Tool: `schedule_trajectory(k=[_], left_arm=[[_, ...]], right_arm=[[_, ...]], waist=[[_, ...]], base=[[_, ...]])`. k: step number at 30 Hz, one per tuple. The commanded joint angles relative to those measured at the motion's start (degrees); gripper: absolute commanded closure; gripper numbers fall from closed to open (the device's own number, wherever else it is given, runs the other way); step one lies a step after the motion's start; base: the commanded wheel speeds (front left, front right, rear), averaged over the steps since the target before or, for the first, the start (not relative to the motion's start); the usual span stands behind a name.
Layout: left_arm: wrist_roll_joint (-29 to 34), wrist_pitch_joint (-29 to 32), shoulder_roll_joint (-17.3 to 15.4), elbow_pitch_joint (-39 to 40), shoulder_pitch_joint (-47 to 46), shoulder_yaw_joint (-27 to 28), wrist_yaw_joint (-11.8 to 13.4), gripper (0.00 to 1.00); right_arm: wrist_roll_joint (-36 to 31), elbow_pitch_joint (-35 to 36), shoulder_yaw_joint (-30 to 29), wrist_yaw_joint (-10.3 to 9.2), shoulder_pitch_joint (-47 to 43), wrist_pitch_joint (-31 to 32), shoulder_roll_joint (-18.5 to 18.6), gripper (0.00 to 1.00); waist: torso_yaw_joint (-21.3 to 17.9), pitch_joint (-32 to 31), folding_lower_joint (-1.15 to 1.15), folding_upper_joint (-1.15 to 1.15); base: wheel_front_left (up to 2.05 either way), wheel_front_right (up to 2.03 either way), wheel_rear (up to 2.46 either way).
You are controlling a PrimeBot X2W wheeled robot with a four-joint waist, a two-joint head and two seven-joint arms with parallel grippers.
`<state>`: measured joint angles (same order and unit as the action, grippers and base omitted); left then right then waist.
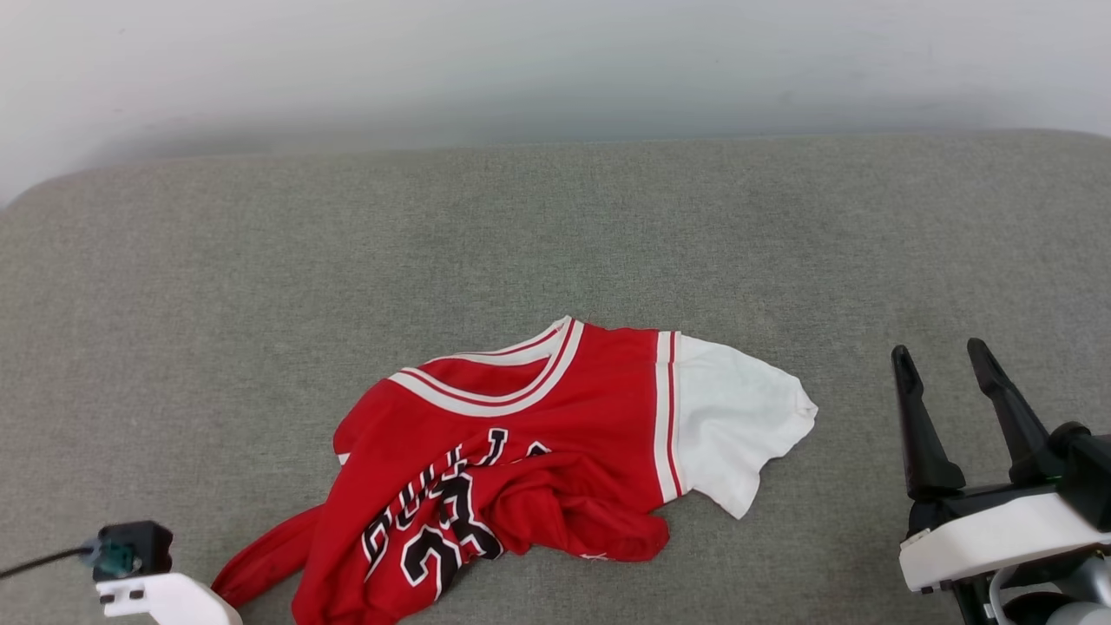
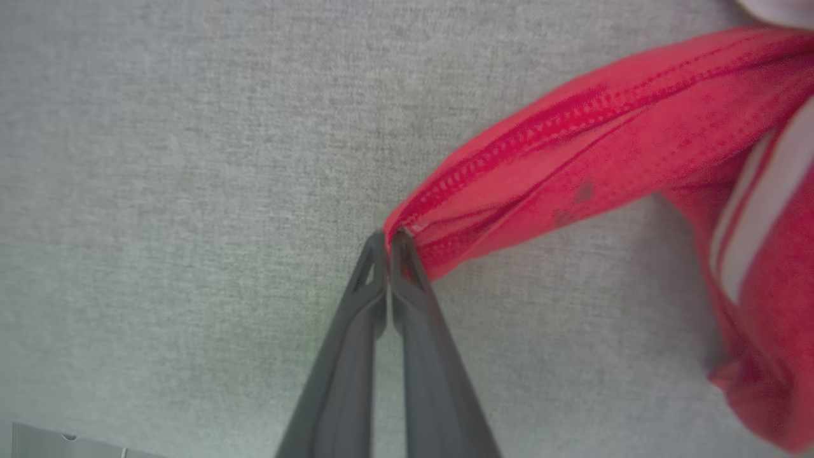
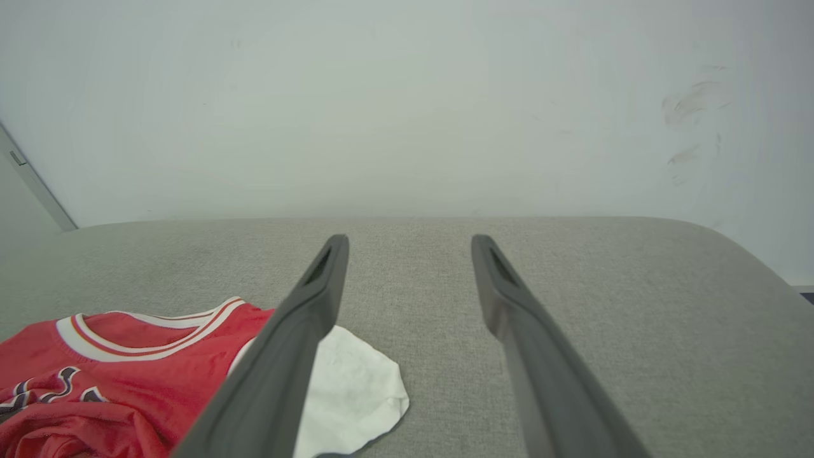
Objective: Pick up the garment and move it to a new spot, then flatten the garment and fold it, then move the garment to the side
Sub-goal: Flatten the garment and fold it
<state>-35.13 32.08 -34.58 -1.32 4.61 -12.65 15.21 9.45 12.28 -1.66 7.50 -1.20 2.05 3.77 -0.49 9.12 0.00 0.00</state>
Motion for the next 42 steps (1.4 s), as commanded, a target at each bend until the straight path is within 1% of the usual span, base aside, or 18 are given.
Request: schedule_trajectory(k=[1,2,3,5,9,12,15,19,22,25,30,31,37,38,39,40,41,42], left_arm=[[-1.1,-1.2,1.7,-1.2,1.8,0.1,0.4,0.95],[-1.9,-2.4,3.2,-1.8,2.7,0.0,0.2,0.39],[-1.9,-4.2,4.5,-2.1,3.0,0.1,0.3,0.00],[-1.5,-7.7,6.2,-2.6,2.1,0.5,0.5,0.00],[1.2,-15.8,7.5,-2.6,-1.1,1.9,1.7,0.00],[2.8,-19.4,8.0,-1.5,-3.0,2.0,1.8,0.00],[3.5,-20.1,7.9,0.0,-5.6,0.9,0.6,0.00],[3.3,-16.0,6.9,0.8,-10.5,-1.9,-2.8,0.00],[2.0,-10.2,5.9,-0.4,-14.8,-4.5,-6.1,0.00],[1.0,-4.2,4.4,-2.6,-18.1,-6.4,-8.4,0.00],[-0.3,4.0,2.1,-7.2,-21.6,-8.2,-10.7,0.00],[-0.3,4.0,2.1,-7.2,-21.6,-8.2,-10.7,0.00],[-2.1,10.8,0.8,-13.1,-22.8,-10.1,-12.8,0.00],[-2.1,11.8,0.7,-14.1,-22.6,-10.7,-13.0,0.07],[-2.2,12.6,0.9,-15.0,-22.3,-11.2,-13.2,0.45],[-2.7,13.1,1.5,-15.8,-22.0,-11.6,-13.4,0.62],[-3.0,13.5,1.9,-16.5,-21.8,-11.9,-13.7,0.92],[-3.3,14.0,2.4,-17.0,-21.6,-12.3,-13.9,1.00]], right_arm=[[-0.3,0.3,0.0,-0.02,-0.3,-0.2,-0.1,0.00],[-0.4,0.6,0.0,-0.02,-0.4,-0.1,-0.1,0.00],[-0.4,0.7,-0.2,-0.02,-0.5,0.0,-0.1,0.00],[-0.4,1.1,-0.6,-0.02,-0.8,0.3,-0.2,0.00],[-0.7,1.4,-0.6,-0.02,-1.4,0.9,-0.4,0.00],[-0.9,1.7,-0.4,-0.02,-1.7,1.6,-0.4,0.00],[-1.0,1.9,-0.3,-0.02,-2.1,2.1,-0.5,0.00],[-1.0,2.4,0.2,-0.02,-2.2,2.5,-0.5,0.00],[-0.7,2.4,1.0,-0.02,-1.7,2.8,-0.6,0.00],[-0.3,2.1,1.4,-0.02,-1.3,2.7,-0.6,0.00],[0.3,1.1,1.9,-0.02,-0.8,1.9,-0.7,0.00],[0.3,1.1,1.9,-0.02,-0.8,1.9,-0.7,0.00],[0.8,-0.2,2.5,-0.02,0.1,0.8,-0.8,0.00],[1.0,-0.5,2.5,-0.02,0.3,0.7,-0.8,0.00],[1.1,-0.8,2.6,-0.02,0.4,0.5,-0.8,0.00],[1.1,-1.0,2.5,-0.02,0.5,0.3,-0.8,0.00],[1.1,-1.3,2.4,-0.02,0.6,0.2,-0.8,0.00],[1.1,-1.5,2.4,-0.02,0.8,0.0,-0.8,0.00]], waist=[[-0.1,-0.1,0.00,0.00],[-0.1,-0.1,0.00,0.00],[0.0,-0.2,0.00,0.00],[0.4,-0.4,0.00,0.00],[0.4,-1.9,0.00,0.00],[0.2,-3.1,0.00,0.00],[-0.1,-3.8,0.00,0.00],[-0.7,-3.8,0.00,0.00],[-1.7,-2.9,0.00,0.00],[-3.0,-1.9,0.00,0.00],[-5.3,0.1,0.00,0.00],[-5.3,0.1,0.00,0.00],[-7.5,2.2,0.00,0.00],[-7.8,2.4,0.00,0.00],[-8.1,2.5,0.00,0.00],[-8.2,2.6,0.00,0.00],[-8.3,2.7,0.00,0.00],[-8.4,2.7,0.00,0.00]], base=[[0.00,0.00,0.00],[0.00,0.00,0.00],[0.00,0.00,0.00],[0.00,0.00,0.00],[0.00,0.00,0.00],[0.00,0.00,0.00],[0.00,0.00,0.00],[0.00,0.00,0.00],[0.00,0.00,0.00],[0.00,0.00,0.00],[0.00,0.00,0.00],[0.00,0.00,0.00],[0.00,0.00,0.00],[0.00,0.00,0.00],[0.00,0.00,0.00],[0.00,0.00,0.00],[0.00,0.00,0.00],[0.00,0.00,0.00]])
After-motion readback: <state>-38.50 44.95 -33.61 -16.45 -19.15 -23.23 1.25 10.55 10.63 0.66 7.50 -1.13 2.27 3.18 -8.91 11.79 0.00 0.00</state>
